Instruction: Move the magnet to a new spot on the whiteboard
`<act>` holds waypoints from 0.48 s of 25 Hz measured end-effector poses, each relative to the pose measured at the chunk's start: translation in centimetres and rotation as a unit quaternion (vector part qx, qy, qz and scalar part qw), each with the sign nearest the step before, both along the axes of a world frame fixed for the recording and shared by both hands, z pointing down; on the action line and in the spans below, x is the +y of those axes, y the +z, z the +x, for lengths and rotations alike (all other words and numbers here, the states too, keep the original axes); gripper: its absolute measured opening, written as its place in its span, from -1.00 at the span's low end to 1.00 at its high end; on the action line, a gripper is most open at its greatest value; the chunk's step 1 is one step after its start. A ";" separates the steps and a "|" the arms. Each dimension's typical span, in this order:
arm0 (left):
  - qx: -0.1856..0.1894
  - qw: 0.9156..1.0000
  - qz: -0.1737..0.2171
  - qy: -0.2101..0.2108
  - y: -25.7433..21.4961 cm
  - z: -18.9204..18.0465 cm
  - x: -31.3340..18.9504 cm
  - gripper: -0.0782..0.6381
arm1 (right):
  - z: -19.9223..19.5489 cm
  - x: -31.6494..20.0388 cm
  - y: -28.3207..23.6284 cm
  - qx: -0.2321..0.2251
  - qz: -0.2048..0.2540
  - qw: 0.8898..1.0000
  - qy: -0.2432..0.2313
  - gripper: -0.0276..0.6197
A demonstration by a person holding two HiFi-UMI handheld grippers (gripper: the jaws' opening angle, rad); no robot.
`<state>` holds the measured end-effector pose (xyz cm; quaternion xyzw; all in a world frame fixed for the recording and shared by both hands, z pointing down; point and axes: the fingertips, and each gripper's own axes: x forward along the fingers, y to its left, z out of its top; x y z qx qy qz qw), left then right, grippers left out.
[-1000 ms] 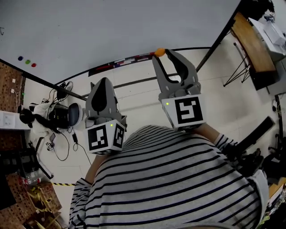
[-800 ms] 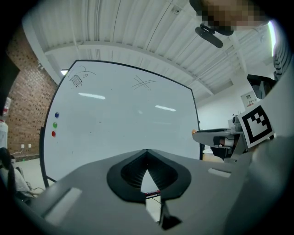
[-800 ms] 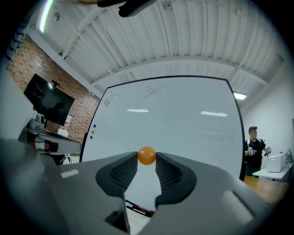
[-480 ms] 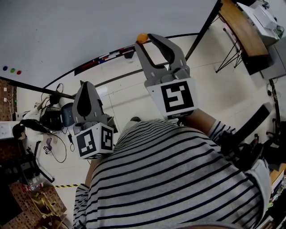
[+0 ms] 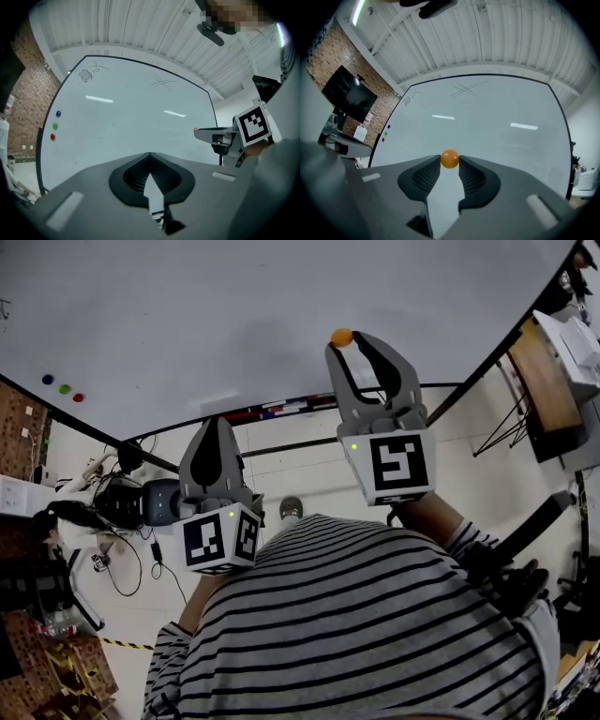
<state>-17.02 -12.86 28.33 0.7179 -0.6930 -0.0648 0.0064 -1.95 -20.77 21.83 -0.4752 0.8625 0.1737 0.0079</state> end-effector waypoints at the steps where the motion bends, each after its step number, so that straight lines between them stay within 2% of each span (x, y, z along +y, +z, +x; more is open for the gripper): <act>1: -0.002 1.000 0.005 0.002 -0.5 -0.9 -1.1 -0.74 | -0.9 -1.2 -0.4 0.002 0.005 1.000 0.004 -0.53; 6: -0.004 1.000 0.016 0.017 -1.9 -4.9 -6.1 -0.74 | -4.5 -7.2 -1.8 0.015 0.021 0.999 0.038 -0.53; 12: -0.004 1.000 0.016 0.023 -2.1 -8.4 -9.9 -0.74 | -6.3 -11.9 -1.9 0.015 0.017 0.997 0.075 -0.53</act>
